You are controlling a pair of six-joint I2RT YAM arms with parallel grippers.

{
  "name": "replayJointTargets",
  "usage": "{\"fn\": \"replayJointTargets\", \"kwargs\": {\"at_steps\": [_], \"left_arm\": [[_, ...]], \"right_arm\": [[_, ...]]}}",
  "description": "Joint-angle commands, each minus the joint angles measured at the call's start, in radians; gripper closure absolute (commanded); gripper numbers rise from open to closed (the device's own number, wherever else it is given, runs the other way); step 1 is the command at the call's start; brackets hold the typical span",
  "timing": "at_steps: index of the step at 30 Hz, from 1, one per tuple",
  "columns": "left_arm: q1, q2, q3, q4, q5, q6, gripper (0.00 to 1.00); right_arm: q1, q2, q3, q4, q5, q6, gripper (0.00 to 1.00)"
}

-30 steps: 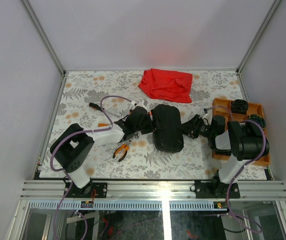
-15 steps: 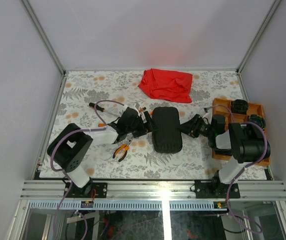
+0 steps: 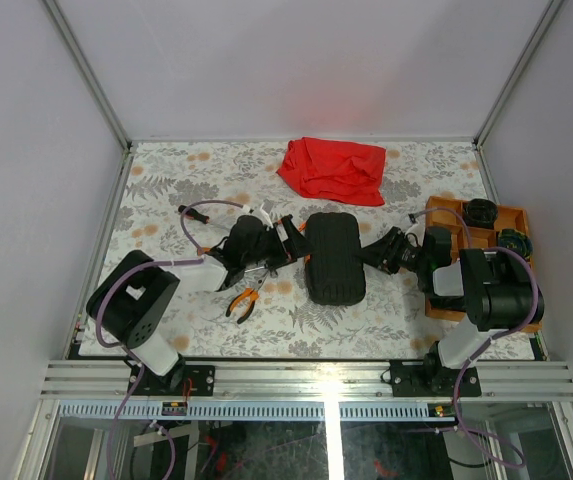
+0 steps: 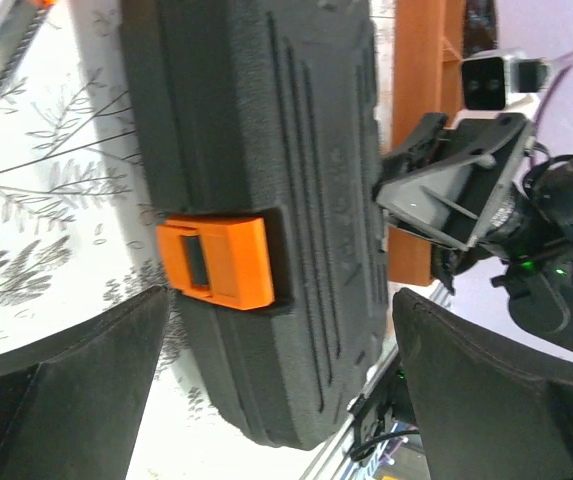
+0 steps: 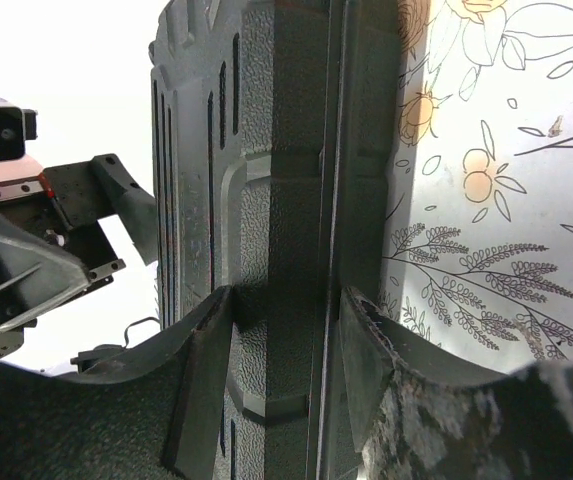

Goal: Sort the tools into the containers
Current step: Open the storage box at the center of the board.

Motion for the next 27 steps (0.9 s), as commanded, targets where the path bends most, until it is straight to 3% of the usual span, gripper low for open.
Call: {"fn": "replayJointTargets", "kwargs": {"at_steps": [1, 7, 17, 27], "left_arm": [[0.006, -0.001, -0.017, 0.163, 0.053, -0.043, 0.09], [0.013, 0.061, -0.026, 0.218, 0.096, -0.124, 0.09], [0.013, 0.070, -0.047, 0.253, 0.084, -0.136, 0.09], [0.014, 0.117, -0.053, 0.314, 0.106, -0.162, 0.12]], "right_arm": [[-0.004, 0.006, 0.006, -0.132, 0.131, -0.063, 0.65], [-0.004, 0.008, 0.000, -0.154, 0.157, -0.067, 0.68], [-0.012, -0.026, -0.010, -0.202, 0.204, -0.081, 0.72], [-0.029, -0.012, -0.054, -0.025, 0.133, -0.001, 0.76]]}}
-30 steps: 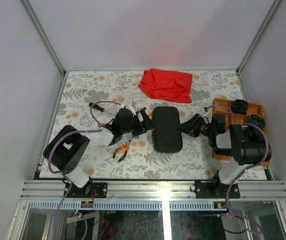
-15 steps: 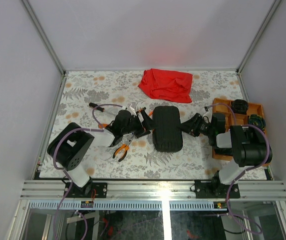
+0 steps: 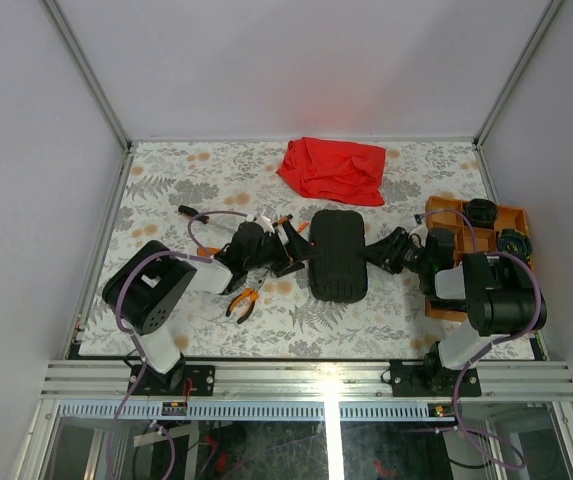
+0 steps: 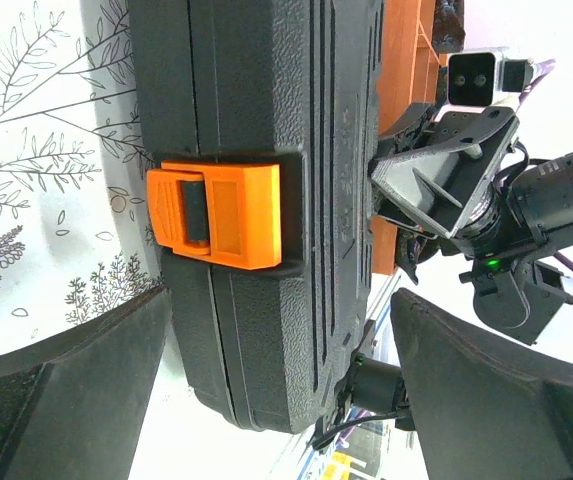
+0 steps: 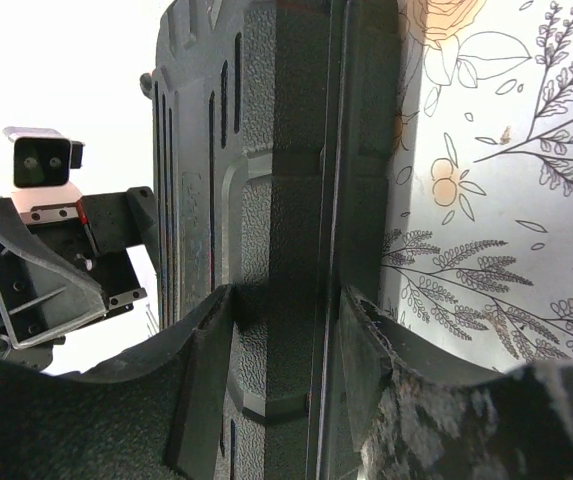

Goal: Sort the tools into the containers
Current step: Open the storage box at the center of the board.

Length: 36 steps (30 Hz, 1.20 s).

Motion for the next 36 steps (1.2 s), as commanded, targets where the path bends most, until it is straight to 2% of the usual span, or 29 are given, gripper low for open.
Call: {"fn": "replayJointTargets", "kwargs": {"at_steps": [1, 3, 8, 11, 14, 20, 27, 36], "left_arm": [[0.009, 0.006, -0.013, 0.087, 0.021, -0.009, 0.12], [0.010, -0.005, -0.017, 0.075, 0.014, -0.001, 0.12], [0.012, -0.043, -0.008, 0.016, -0.006, 0.040, 0.11], [0.013, -0.060, 0.005, -0.026, -0.016, 0.066, 0.11], [0.013, -0.074, 0.017, -0.057, -0.023, 0.091, 0.11], [0.012, -0.085, 0.024, -0.087, -0.028, 0.109, 0.11], [0.013, -0.086, 0.026, -0.097, -0.024, 0.116, 0.11], [0.012, -0.080, 0.027, -0.100, -0.015, 0.115, 0.11]], "right_arm": [[-0.019, 0.027, -0.044, 0.010, 0.061, 0.001, 0.74], [-0.019, 0.020, -0.045, 0.030, 0.048, 0.004, 0.66], [-0.019, -0.059, -0.030, -0.028, 0.063, -0.034, 0.37], [-0.020, -0.099, -0.007, -0.083, 0.070, -0.080, 0.28], [-0.019, -0.117, 0.023, -0.109, 0.058, -0.114, 0.22], [-0.018, -0.109, 0.073, -0.153, 0.027, -0.150, 0.16], [0.007, -0.088, 0.157, -0.284, 0.053, -0.231, 0.11], [0.079, -0.069, 0.219, -0.397, 0.116, -0.289, 0.21]]}}
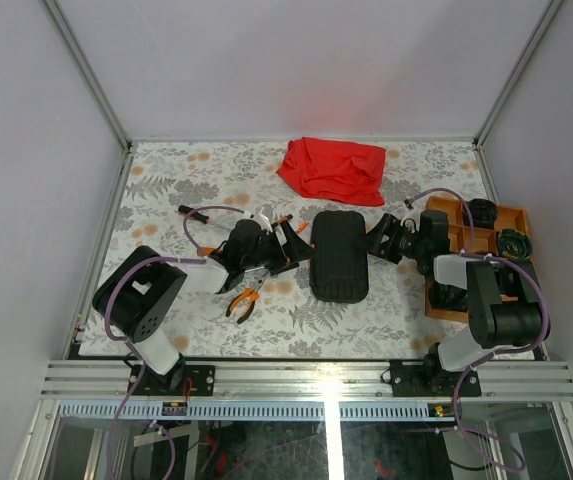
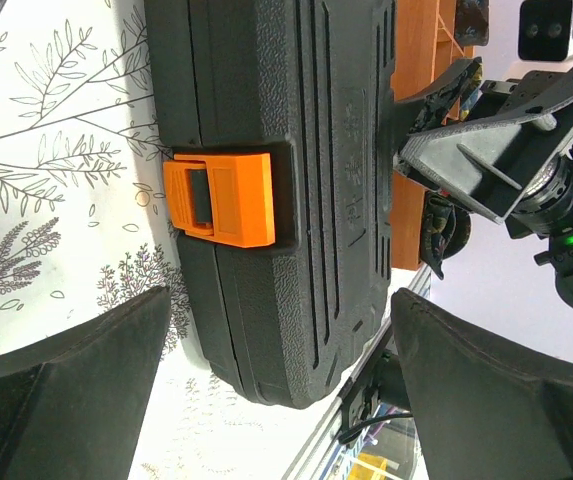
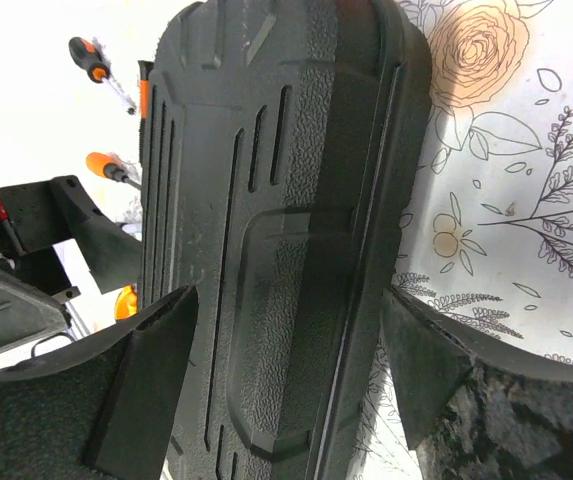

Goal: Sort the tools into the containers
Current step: Open the storage box at the center of the board.

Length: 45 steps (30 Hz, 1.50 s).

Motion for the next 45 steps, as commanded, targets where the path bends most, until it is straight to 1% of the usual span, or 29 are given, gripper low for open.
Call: {"fn": "replayJointTargets", "kwargs": {"at_steps": [1, 9, 14, 15, 18, 22, 25, 27, 32, 40, 45], "left_arm": [[0.007, -0.016, 0.023, 0.010, -0.002, 0.022, 0.11], [0.007, -0.008, 0.022, 0.018, 0.007, 0.021, 0.11], [0.007, -0.002, 0.022, 0.022, 0.014, 0.021, 0.12], [0.007, 0.000, 0.021, 0.024, 0.013, 0.021, 0.12], [0.007, -0.001, 0.015, 0.031, 0.012, 0.018, 0.12], [0.009, 0.002, 0.009, 0.050, 0.012, 0.003, 0.12], [0.010, 0.008, 0.013, 0.065, 0.020, -0.012, 0.12], [0.012, 0.013, 0.020, 0.068, 0.023, -0.017, 0.12], [0.013, 0.033, 0.034, 0.076, 0.024, -0.022, 0.13], [0.014, 0.082, 0.048, 0.143, 0.039, -0.068, 0.15], [0.017, 0.125, 0.041, 0.220, 0.058, -0.104, 0.16]], "right_arm": [[0.030, 0.012, 0.058, -0.068, 0.047, -0.061, 0.22], [0.054, 0.049, 0.087, -0.113, 0.068, -0.077, 0.29], [0.062, 0.069, 0.092, -0.124, 0.083, -0.078, 0.30], [0.062, 0.071, 0.090, -0.128, 0.087, -0.078, 0.33], [0.061, 0.076, 0.082, -0.129, 0.100, -0.074, 0.44], [0.053, 0.098, 0.046, -0.061, 0.060, -0.034, 0.51], [0.036, 0.108, 0.011, 0.008, 0.028, 0.010, 0.55], [0.015, 0.146, -0.010, 0.054, 0.002, 0.037, 0.57], [-0.013, 0.172, -0.042, 0.130, -0.039, 0.079, 0.58], [-0.023, 0.175, -0.049, 0.137, -0.044, 0.083, 0.59], [-0.026, 0.181, -0.050, 0.147, -0.049, 0.088, 0.59]]}}
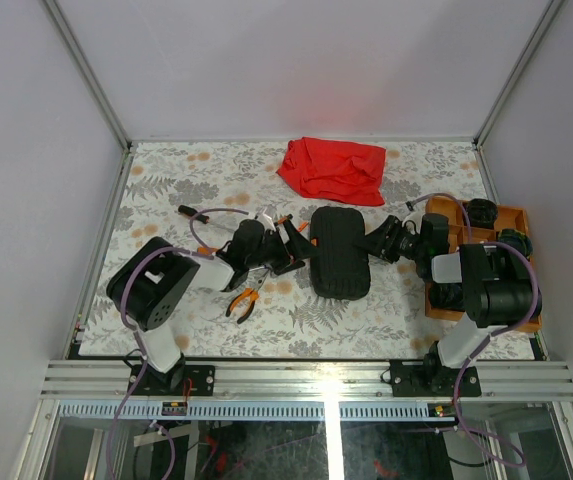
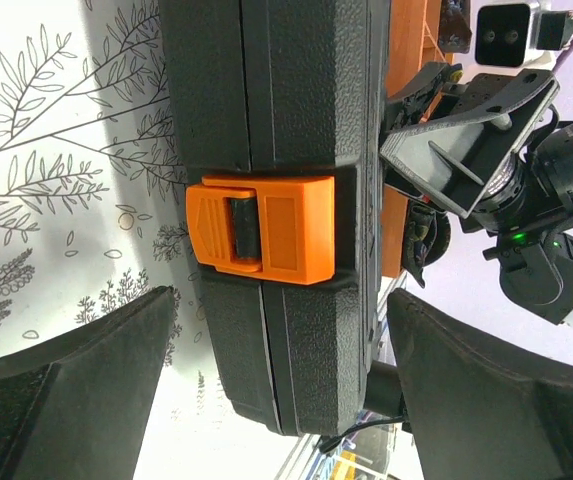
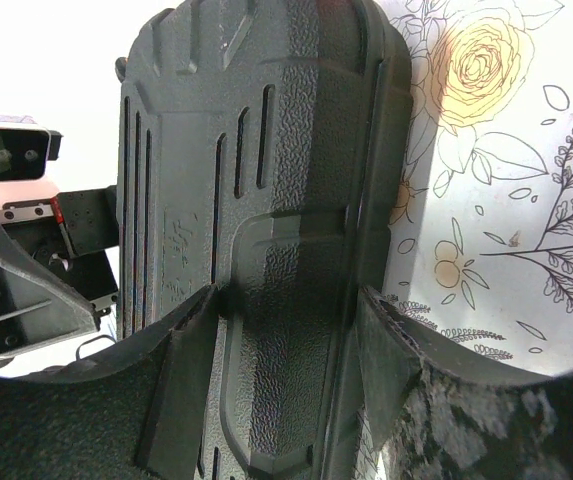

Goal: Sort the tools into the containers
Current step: Open the storage box at the center of the board.

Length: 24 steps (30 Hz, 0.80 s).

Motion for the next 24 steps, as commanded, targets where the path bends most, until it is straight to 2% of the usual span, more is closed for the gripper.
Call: {"fn": "replayJointTargets", "kwargs": {"at_steps": [1, 15, 24], "left_arm": [[0.011, 0.045, 0.018, 0.145, 0.032, -0.043, 0.16], [0.019, 0.120, 0.074, 0.189, 0.044, -0.001, 0.18], [0.019, 0.121, 0.087, 0.158, 0.039, 0.013, 0.30]], "right_arm": [[-0.003, 0.041, -0.030, -0.071, 0.032, -0.015, 0.59], [-0.003, 0.058, -0.041, -0.026, 0.021, 0.005, 0.60], [-0.003, 0.065, -0.043, -0.016, 0.019, 0.009, 0.61]]}}
